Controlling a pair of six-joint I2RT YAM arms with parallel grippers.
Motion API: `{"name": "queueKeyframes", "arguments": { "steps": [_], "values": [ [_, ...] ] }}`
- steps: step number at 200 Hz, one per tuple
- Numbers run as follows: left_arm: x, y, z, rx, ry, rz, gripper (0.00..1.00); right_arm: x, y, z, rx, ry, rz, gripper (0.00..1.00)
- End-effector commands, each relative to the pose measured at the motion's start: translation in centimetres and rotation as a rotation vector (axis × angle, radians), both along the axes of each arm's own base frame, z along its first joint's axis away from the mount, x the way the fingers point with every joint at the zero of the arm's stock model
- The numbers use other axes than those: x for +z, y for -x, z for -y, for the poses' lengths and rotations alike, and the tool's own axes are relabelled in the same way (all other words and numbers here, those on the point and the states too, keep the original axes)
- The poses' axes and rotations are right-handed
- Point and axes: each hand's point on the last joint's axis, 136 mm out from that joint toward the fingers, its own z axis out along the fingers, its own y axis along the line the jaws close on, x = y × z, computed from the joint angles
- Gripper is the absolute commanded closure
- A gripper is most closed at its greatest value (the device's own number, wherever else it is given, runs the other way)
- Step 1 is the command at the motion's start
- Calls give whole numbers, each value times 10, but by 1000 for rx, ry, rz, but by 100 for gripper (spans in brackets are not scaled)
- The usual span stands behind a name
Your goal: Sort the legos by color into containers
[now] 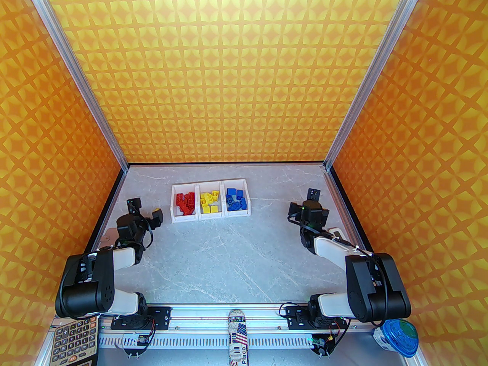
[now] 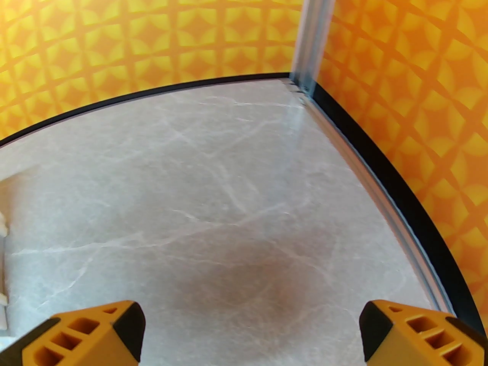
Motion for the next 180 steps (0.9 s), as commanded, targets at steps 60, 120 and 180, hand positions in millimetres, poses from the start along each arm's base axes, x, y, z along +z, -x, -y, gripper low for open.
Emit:
{"name": "queueKeyframes", "arguments": {
  "steps": [60, 120, 180],
  "values": [
    [-4, -13, 17, -47, -82, 28, 1, -9, -4, -64, 410, -19, 145, 1],
    [-4, -11, 4, 7, -54, 32, 1, -9, -9, -54, 350, -21, 132, 2],
    [-4, -11, 4, 5, -57, 32, 1, -9, -9, -55, 353, -21, 132, 2]
  ]
}}
